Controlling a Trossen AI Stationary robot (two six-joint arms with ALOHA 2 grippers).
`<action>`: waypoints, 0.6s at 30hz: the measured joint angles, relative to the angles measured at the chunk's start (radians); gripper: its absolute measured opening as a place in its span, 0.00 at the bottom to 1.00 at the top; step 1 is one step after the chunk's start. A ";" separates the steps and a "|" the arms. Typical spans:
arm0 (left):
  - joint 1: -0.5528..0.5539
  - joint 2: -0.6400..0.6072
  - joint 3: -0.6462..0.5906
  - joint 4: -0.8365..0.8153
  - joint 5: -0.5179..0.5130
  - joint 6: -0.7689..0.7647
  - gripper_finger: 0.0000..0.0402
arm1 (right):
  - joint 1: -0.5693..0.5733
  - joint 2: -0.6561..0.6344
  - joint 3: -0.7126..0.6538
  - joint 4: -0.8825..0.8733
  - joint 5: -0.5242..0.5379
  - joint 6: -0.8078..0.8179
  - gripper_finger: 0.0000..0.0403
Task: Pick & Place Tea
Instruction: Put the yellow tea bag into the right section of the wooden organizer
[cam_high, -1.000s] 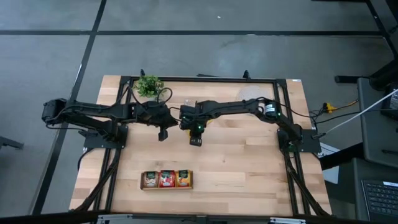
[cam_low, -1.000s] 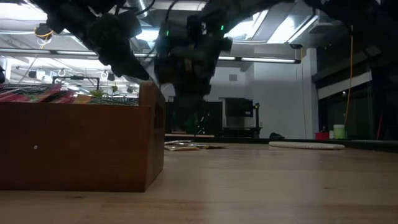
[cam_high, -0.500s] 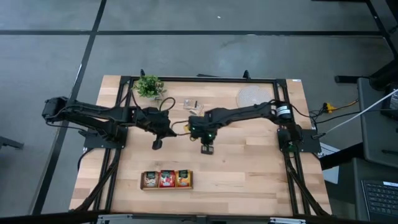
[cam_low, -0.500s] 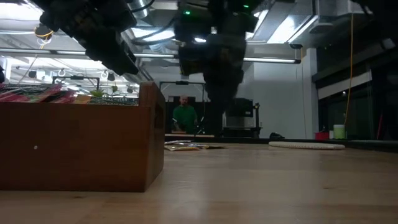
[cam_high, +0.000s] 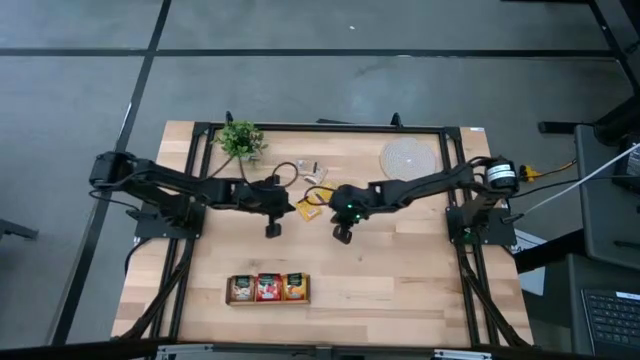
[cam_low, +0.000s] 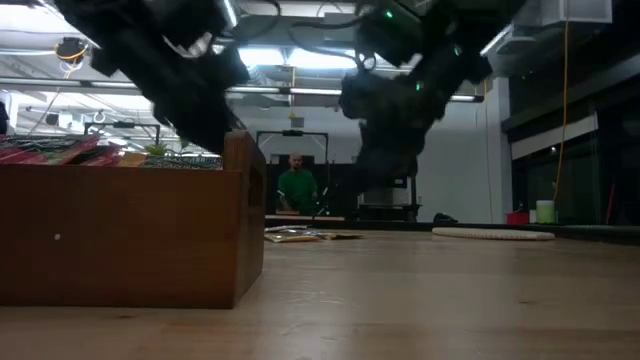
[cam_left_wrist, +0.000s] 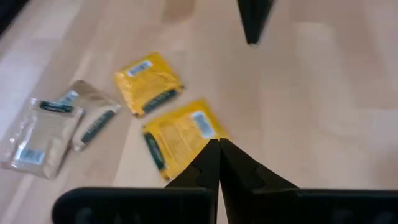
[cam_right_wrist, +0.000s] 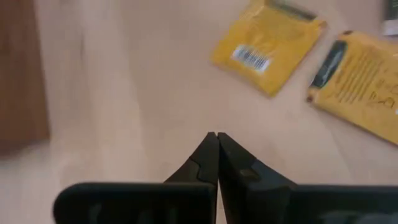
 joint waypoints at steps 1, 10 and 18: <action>0.002 0.026 0.001 0.014 -0.015 0.002 0.00 | 0.000 -0.008 -0.036 0.066 0.027 0.034 0.01; 0.051 0.173 0.000 0.137 -0.035 0.003 0.00 | 0.000 -0.017 -0.258 0.523 0.138 0.267 0.10; 0.106 0.279 0.000 0.204 -0.036 0.001 0.01 | -0.001 -0.008 -0.260 0.539 0.146 0.298 0.23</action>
